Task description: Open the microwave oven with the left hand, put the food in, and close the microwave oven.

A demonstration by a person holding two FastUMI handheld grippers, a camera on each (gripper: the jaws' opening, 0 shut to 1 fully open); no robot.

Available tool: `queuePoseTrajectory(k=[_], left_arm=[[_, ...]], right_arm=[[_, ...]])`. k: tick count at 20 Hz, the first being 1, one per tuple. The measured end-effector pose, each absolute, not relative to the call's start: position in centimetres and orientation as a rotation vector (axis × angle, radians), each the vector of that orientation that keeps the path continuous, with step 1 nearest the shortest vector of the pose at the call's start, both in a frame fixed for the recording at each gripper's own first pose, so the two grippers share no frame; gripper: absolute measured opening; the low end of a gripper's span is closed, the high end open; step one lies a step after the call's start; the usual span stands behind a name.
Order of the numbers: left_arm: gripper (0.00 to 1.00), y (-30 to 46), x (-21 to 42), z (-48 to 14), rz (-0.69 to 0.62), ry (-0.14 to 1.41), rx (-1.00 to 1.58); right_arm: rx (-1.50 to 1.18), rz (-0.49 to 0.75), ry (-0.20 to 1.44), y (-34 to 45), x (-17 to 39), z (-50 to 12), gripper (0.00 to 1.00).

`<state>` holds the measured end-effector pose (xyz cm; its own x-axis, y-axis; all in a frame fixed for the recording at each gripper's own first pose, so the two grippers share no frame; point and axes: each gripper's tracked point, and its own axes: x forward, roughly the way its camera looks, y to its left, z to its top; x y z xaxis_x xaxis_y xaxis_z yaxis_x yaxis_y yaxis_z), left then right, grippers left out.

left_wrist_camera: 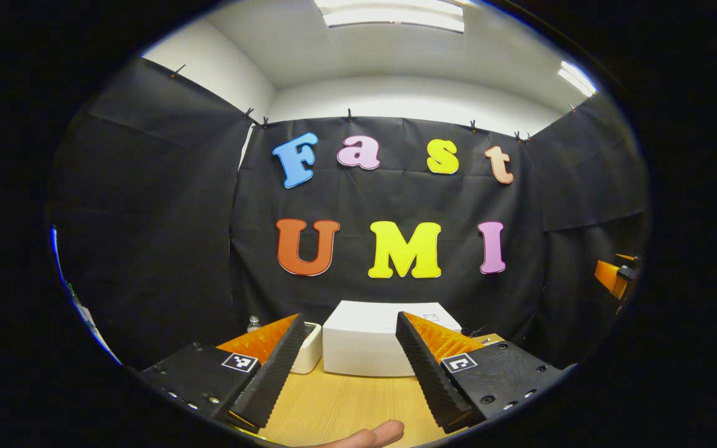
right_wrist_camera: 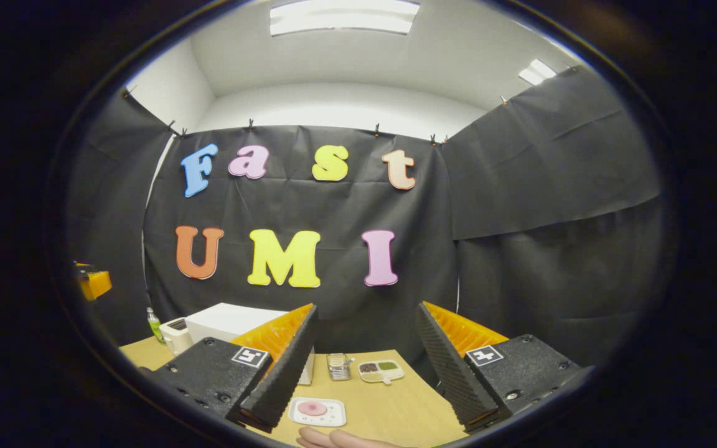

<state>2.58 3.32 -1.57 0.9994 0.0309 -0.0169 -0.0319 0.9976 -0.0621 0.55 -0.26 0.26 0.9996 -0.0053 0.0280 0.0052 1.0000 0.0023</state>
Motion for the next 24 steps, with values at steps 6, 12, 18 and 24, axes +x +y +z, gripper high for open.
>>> queuePoseTrajectory(k=[6, 12, 18, 24], left_arm=[[0.91, 0.7, 6.7, -4.0, -0.009, 0.040, -0.044], [0.91, -6.0, 14.6, -10.0, -0.123, 0.051, -0.060], [0.92, -10.6, 21.3, -18.7, -0.159, 0.131, -0.113], [0.92, -14.7, 25.9, -25.3, -0.193, 0.186, -0.087]], right_arm=[[0.015, 0.001, -0.036, -0.6, 1.1, -0.2, 1.00], [0.008, 0.010, -0.027, -1.4, 1.7, -1.3, 1.00], [0.005, -0.005, -0.066, -3.6, 1.4, -1.6, 1.00], [0.033, 0.058, -0.062, -4.2, 0.5, -3.1, 1.00]])
